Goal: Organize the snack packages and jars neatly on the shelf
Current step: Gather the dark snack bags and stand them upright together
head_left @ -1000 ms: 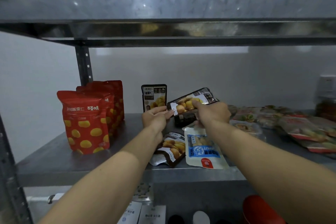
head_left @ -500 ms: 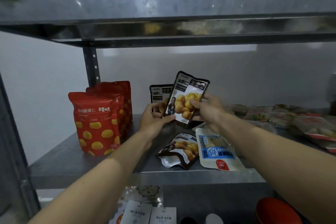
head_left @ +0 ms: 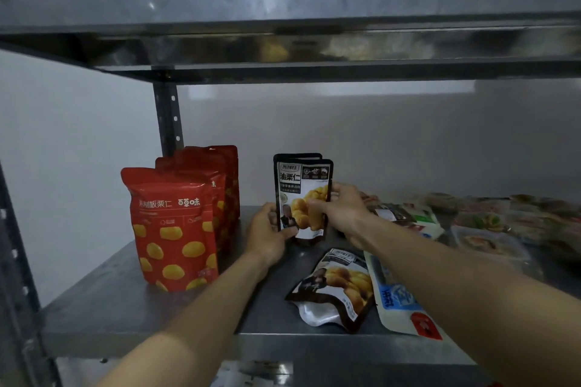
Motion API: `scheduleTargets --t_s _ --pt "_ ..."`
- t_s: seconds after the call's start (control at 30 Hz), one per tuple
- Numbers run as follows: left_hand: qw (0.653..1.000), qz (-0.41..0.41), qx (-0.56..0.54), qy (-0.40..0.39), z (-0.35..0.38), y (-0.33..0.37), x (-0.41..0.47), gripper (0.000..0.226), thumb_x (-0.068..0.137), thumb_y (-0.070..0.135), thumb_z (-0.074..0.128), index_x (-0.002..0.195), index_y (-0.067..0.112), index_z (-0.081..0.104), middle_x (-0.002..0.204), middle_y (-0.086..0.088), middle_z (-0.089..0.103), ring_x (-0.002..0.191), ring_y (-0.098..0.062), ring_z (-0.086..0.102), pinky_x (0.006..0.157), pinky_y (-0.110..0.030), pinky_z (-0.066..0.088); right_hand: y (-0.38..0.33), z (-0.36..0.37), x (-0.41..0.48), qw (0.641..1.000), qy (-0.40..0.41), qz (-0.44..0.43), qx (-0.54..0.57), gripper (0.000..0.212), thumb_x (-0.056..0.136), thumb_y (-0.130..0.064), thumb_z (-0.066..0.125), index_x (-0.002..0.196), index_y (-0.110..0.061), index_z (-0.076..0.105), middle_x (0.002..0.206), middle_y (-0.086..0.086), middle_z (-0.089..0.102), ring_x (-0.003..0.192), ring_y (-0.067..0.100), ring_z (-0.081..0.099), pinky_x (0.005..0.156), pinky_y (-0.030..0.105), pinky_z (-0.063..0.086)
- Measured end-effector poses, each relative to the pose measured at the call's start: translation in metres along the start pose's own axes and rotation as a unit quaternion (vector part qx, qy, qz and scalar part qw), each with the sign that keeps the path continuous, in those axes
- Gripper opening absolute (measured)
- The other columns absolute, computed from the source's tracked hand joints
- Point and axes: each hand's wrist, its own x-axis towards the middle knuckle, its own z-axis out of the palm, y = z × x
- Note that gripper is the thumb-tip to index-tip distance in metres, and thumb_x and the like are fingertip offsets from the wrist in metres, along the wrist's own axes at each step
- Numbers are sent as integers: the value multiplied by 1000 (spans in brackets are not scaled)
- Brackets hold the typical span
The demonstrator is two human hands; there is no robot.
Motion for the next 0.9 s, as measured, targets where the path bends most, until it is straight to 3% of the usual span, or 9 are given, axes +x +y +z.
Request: scheduleTargets --t_s 0.2,0.33,0.43,0.6,0.9 --pt "1000 -15 16 0 0 -13 15 26 82 -3 69 99 13 57 84 4 65 78 -9 61 76 -24 51 11 9 13 1000 -11 -19 -11 18 85 2 70 101 1 62 77 5 68 71 25 62 72 40 57" --pt "1000 -14 24 2 1 -18 20 26 82 0 69 99 16 57 86 3 66 84 -14 63 84 -31 52 16 10 19 999 -25 -23 -18 23 84 4 70 102 -2 59 90 19 67 67 28 61 71 45 56" --pt "999 -10 35 4 2 -20 24 27 83 1 69 99 18 56 86 3 66 87 -17 64 87 -36 52 19 11 23 998 -28 -33 -36 27 83 8 69 101 -8 57 91 16 66 72 30 63 72 48 57" --pt "999 -6 46 7 5 -26 31 27 83 3 68 101 19 56 93 -1 68 91 -20 65 89 -39 52 22 11 27 997 -24 -44 -57 36 82 9 69 110 -9 55 97 10 65 87 27 67 75 46 59" --pt "999 0 37 15 5 -28 31 28 85 1 66 103 19 54 89 3 64 90 -18 63 85 -32 51 24 14 32 997 -22 -40 -66 41 83 7 69 120 -2 54 105 13 65 89 23 65 72 35 59"
